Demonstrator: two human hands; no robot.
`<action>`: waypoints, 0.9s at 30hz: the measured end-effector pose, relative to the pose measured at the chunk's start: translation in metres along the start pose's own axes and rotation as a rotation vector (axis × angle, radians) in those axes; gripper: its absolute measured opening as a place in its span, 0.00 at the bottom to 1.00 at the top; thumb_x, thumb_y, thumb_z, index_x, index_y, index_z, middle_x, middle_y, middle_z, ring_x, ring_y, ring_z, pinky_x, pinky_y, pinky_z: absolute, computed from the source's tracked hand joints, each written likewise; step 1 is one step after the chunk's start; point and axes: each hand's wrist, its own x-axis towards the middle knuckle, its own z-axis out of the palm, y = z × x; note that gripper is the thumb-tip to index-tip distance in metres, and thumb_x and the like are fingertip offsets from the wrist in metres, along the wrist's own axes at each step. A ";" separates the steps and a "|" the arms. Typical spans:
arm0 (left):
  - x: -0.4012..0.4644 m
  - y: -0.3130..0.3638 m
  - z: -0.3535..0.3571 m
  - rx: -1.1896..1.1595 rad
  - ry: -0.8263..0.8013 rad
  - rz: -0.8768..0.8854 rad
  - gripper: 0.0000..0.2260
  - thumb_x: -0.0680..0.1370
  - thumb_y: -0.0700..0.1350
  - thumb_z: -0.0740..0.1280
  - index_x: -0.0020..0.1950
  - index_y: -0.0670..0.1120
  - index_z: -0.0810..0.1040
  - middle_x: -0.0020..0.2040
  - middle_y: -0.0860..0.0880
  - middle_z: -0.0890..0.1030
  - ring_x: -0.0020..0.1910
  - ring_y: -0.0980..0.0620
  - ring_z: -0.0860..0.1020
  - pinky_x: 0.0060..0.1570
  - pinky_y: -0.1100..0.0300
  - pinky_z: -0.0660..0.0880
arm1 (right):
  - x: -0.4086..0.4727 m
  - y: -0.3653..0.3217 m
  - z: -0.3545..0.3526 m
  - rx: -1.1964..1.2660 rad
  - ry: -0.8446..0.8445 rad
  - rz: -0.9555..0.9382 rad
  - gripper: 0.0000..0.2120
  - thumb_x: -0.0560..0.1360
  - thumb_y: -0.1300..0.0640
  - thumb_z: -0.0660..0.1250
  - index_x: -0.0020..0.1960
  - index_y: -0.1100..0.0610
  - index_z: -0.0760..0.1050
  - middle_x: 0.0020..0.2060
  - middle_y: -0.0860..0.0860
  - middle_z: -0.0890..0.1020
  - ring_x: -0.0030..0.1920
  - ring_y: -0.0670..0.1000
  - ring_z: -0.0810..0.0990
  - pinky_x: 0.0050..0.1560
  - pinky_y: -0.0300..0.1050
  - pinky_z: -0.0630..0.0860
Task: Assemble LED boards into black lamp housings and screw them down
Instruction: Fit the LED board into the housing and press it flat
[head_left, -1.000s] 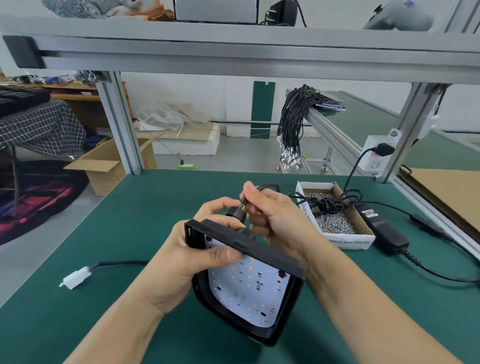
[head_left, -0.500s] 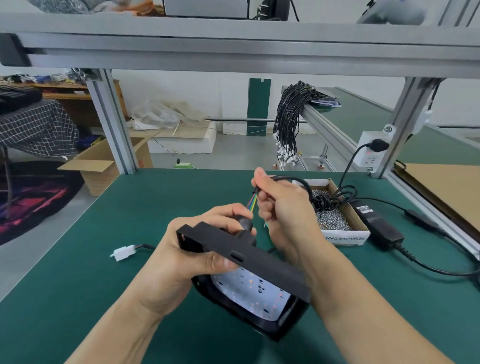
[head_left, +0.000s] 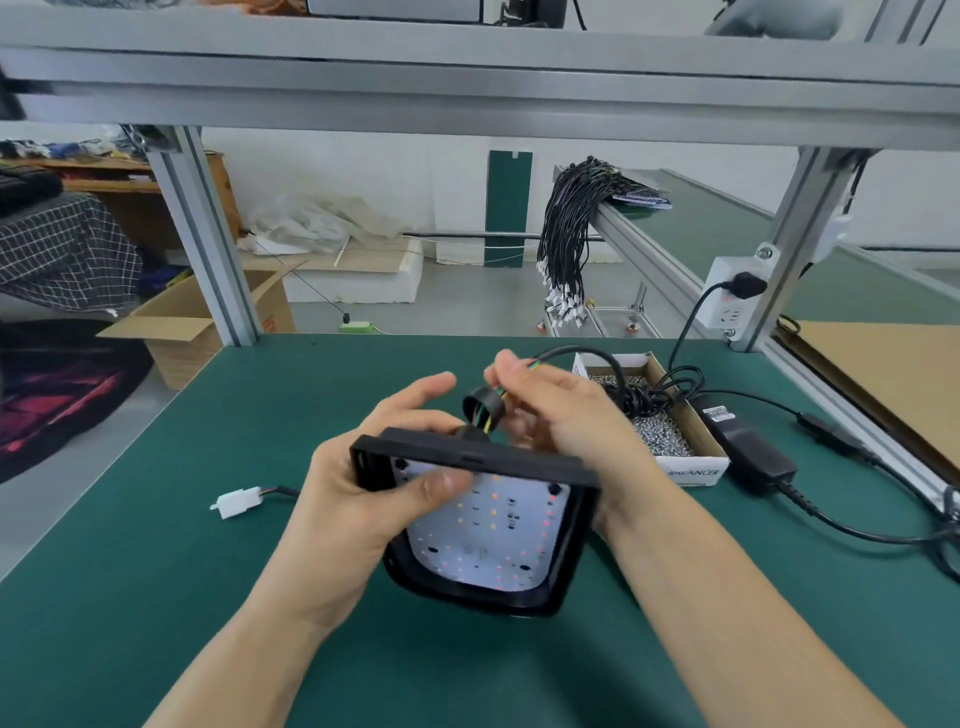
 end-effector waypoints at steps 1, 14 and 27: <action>-0.001 0.000 -0.002 -0.022 0.010 -0.018 0.14 0.64 0.51 0.79 0.46 0.48 0.85 0.58 0.50 0.83 0.69 0.54 0.72 0.57 0.68 0.72 | -0.001 -0.001 -0.001 0.036 -0.010 -0.009 0.10 0.75 0.52 0.68 0.37 0.54 0.80 0.26 0.47 0.76 0.23 0.42 0.70 0.23 0.31 0.65; -0.004 0.006 -0.001 -0.130 -0.104 -0.029 0.15 0.65 0.53 0.78 0.46 0.46 0.83 0.52 0.48 0.82 0.53 0.49 0.80 0.52 0.61 0.75 | -0.013 0.014 0.013 0.032 0.120 -0.103 0.11 0.73 0.57 0.72 0.35 0.57 0.73 0.22 0.48 0.74 0.19 0.43 0.67 0.21 0.33 0.64; 0.006 0.017 -0.010 0.089 -0.162 0.005 0.14 0.64 0.44 0.79 0.47 0.45 0.84 0.51 0.48 0.80 0.53 0.52 0.80 0.54 0.64 0.74 | -0.014 0.010 -0.004 -0.014 -0.225 0.110 0.16 0.68 0.41 0.69 0.42 0.54 0.83 0.34 0.49 0.80 0.32 0.45 0.75 0.33 0.36 0.71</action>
